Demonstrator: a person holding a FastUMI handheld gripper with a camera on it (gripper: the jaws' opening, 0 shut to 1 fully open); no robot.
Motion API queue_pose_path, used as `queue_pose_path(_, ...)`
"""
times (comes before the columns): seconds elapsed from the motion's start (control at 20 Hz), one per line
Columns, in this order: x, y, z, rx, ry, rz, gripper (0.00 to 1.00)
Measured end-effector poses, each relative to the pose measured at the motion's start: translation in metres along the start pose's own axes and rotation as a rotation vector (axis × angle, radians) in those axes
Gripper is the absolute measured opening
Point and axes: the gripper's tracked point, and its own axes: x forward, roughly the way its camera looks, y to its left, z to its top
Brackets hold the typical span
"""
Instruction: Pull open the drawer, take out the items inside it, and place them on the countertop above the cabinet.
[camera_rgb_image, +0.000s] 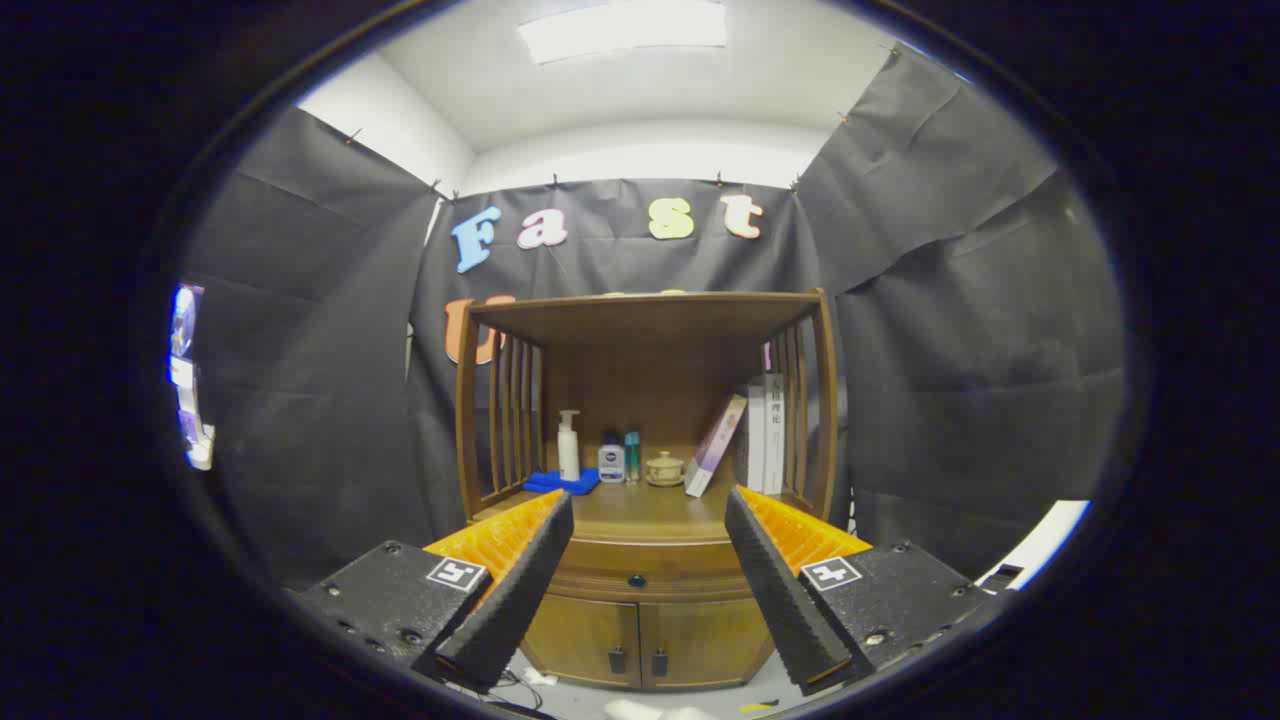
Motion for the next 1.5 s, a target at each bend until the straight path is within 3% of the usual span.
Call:
queue_pose_path(0.8,0.017,0.009,-0.021,-0.007,0.019,0.017,0.99)
queue_pose_path(1.25,0.07,0.009,-0.091,0.016,0.088,0.032,0.99)
queue_pose_path(1.5,0.106,0.009,-0.144,-0.041,0.125,0.026,1.0)
